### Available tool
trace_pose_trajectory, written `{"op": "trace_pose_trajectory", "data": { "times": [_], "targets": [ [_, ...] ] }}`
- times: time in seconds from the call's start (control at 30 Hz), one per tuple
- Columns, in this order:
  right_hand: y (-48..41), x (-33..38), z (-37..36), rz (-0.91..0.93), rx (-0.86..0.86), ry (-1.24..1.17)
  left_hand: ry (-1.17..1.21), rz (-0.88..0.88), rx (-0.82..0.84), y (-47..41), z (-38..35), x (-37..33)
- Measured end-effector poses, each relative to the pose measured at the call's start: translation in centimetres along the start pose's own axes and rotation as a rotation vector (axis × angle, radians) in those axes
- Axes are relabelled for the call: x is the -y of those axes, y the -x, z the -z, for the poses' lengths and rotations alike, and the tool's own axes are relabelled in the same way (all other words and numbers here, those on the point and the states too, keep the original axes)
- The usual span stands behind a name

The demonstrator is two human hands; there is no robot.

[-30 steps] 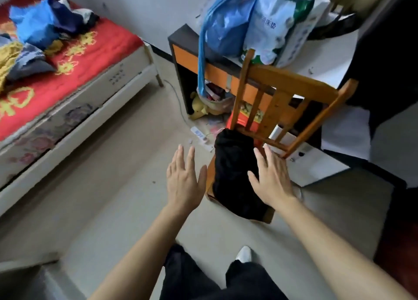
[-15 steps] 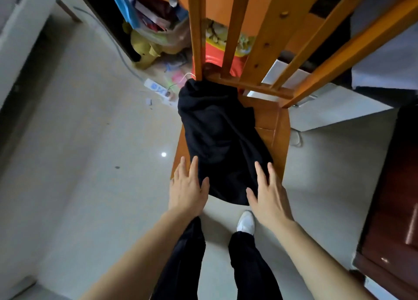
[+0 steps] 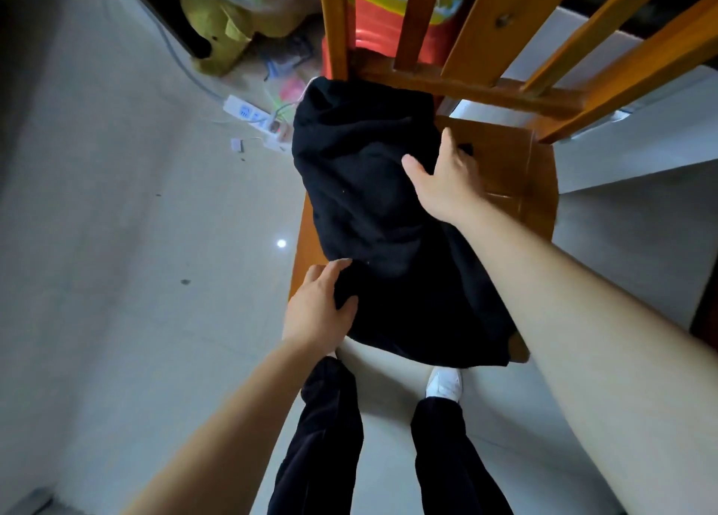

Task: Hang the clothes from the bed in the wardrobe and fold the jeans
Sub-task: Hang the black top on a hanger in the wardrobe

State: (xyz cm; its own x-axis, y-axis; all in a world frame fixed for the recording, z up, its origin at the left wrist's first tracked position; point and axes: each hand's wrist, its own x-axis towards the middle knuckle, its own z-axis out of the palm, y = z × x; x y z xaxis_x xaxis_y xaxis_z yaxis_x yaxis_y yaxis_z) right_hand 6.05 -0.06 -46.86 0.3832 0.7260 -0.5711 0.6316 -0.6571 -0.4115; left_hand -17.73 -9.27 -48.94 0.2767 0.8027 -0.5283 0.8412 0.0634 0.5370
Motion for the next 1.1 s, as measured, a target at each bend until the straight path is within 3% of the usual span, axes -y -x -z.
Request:
{"op": "trace_pose_trajectory", "data": {
  "times": [0.1,0.23,0.3,0.37,0.43,0.5,0.57,0.67,0.77,0.97,1.1],
  "targets": [
    [2.4,-1.1,-1.1,0.043,0.079,0.048,0.260,0.186,-0.004,-0.7,0.9,-0.1],
    [9.9,-3.9,-3.9,0.590,-0.124,0.307,0.833,0.482,-0.009,-1.0,3.0,-1.9],
    [13.4,-5.6,-5.1,0.786,-0.116,0.380,0.927,0.419,-0.095,-1.3,3.6,-3.1],
    [16.2,-6.9,-5.9,0.848,0.067,0.491,0.998,0.328,-0.145,-1.9,3.9,-4.3],
    [18.0,-8.0,-6.8,0.784,0.337,0.542,0.998,0.334,-0.087,-2.6,3.8,-5.5],
    [18.7,-8.9,-7.2,0.676,0.487,0.462,0.922,0.397,-0.060,-2.9,2.8,-6.0],
    [18.7,-9.7,-7.1,0.597,0.482,0.394,0.843,0.499,-0.146,-2.9,1.9,-5.4],
    [17.7,-11.4,-6.7,0.445,0.393,0.417,0.972,0.665,-0.183,-2.3,1.3,-3.8],
    [16.4,-13.4,-6.3,0.150,0.323,0.320,0.979,0.656,-0.153,-1.0,0.6,-2.3],
    [15.8,-13.8,-5.7,-0.233,0.273,-0.280,0.863,0.552,0.085,1.0,-1.3,-2.5],
    [16.1,-12.6,-4.0,-0.356,0.281,-0.601,0.894,0.556,0.039,1.1,-1.1,-3.8]
  ]
}}
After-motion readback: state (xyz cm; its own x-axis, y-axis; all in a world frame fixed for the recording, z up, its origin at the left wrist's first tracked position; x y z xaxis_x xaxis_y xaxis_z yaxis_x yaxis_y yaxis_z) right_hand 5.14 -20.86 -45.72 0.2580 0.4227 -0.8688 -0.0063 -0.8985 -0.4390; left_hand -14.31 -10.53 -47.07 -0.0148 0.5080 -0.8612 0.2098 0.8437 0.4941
